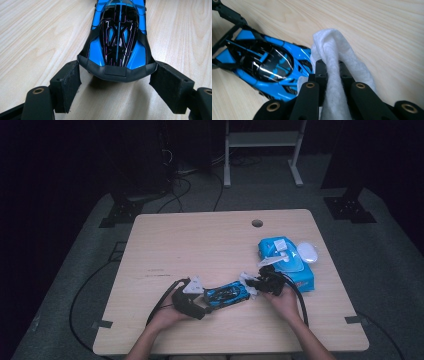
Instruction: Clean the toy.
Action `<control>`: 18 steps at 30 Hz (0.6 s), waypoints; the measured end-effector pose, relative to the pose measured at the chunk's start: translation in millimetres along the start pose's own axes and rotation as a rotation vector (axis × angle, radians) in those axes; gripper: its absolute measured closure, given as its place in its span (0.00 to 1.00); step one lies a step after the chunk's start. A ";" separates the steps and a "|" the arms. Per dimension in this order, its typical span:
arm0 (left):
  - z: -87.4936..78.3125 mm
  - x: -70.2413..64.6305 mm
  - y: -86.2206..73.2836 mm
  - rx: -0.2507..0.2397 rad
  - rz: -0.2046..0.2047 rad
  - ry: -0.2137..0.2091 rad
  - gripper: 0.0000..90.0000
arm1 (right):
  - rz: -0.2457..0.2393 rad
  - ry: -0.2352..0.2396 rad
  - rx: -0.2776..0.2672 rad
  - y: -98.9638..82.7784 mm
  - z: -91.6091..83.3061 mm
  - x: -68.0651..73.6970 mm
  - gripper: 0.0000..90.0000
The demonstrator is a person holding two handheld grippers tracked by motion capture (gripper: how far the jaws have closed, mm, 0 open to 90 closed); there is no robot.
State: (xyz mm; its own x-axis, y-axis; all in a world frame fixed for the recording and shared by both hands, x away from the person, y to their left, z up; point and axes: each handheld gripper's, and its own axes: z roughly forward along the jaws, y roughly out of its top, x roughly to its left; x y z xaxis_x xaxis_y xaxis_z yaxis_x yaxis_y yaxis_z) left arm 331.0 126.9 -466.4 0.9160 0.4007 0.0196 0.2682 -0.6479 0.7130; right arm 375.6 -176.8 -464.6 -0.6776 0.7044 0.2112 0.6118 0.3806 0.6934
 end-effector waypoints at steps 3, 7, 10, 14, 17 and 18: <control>-0.3 -0.1 -0.6 -0.002 0.001 0.001 0.27 | 0.001 0.002 0.046 -6.6 2.0 -3.2 0.91; -0.6 0.0 -0.3 0.002 0.001 0.001 0.27 | 0.013 0.026 0.031 -12.6 -3.5 -1.2 0.91; -0.4 -0.1 0.1 0.004 0.002 0.002 0.27 | 0.006 0.040 0.034 -13.4 -10.5 1.9 0.91; 0.4 -0.3 0.3 0.001 0.001 0.001 0.27 | 0.004 0.097 0.007 -12.5 -21.5 7.9 0.91; 0.8 -0.8 0.9 0.002 0.002 0.004 0.27 | -0.012 0.108 0.003 -5.9 -18.7 13.3 0.91; 0.8 -1.1 1.0 0.002 0.003 0.006 0.27 | -0.018 0.113 0.001 -2.8 -15.2 14.9 0.91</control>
State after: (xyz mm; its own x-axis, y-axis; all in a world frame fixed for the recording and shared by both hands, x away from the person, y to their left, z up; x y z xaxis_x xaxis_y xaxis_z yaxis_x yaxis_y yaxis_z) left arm 330.5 125.3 -466.3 0.9151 0.4024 0.0256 0.2662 -0.6507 0.7111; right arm 357.5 -176.5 -453.0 -0.7303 0.6255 0.2745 0.5993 0.3937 0.6971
